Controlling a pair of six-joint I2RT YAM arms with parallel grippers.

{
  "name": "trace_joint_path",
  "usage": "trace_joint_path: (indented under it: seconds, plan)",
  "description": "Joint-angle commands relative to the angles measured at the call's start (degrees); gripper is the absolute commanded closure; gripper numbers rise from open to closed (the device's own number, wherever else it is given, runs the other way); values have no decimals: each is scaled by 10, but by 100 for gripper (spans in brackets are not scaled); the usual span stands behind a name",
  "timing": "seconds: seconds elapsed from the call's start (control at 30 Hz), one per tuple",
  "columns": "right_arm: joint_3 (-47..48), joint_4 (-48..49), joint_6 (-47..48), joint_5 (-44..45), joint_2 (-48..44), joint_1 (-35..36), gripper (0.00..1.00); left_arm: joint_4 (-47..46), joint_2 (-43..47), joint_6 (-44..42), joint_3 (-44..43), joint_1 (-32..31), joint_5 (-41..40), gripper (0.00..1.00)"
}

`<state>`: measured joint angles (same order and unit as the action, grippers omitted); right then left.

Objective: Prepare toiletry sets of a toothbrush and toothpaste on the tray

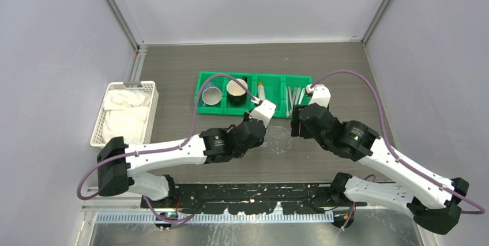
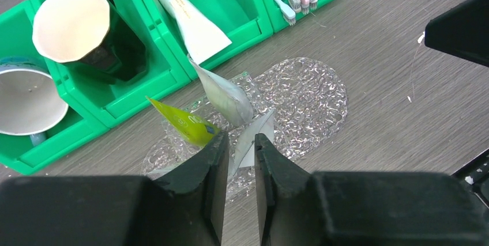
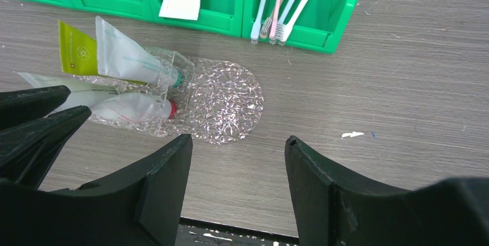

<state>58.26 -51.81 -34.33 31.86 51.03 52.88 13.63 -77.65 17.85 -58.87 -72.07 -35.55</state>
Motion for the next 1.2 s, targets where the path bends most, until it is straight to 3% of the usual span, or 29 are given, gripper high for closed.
trace_joint_path:
  seconds: [0.0,0.13,0.23,0.27,0.4,0.5,0.7,0.87,1.03,1.17]
  plan:
    - [0,22,3,-1,1,-6,34,-27,20,12,-5,2,-29,71]
    - [13,22,14,-8,19,-21,34,16,47,13,-36,2,-38,56]
    - [20,37,25,-61,40,-72,33,70,70,22,-79,1,-45,11]
    - [17,50,28,-102,44,-107,33,93,81,27,-92,2,-52,1]
    - [20,92,34,-199,78,-199,36,183,120,67,-120,4,-82,0]
    - [37,109,44,-218,119,-224,38,251,149,111,-119,33,-64,0]
    - [91,133,59,-258,206,-276,41,257,196,143,-32,205,81,2]
    - [154,163,68,-324,283,-286,46,240,141,130,-23,323,187,9]
    - [330,114,94,-424,426,-282,46,192,85,132,-14,432,285,19]
    - [485,34,143,-396,529,-242,47,178,74,133,-10,454,297,20]
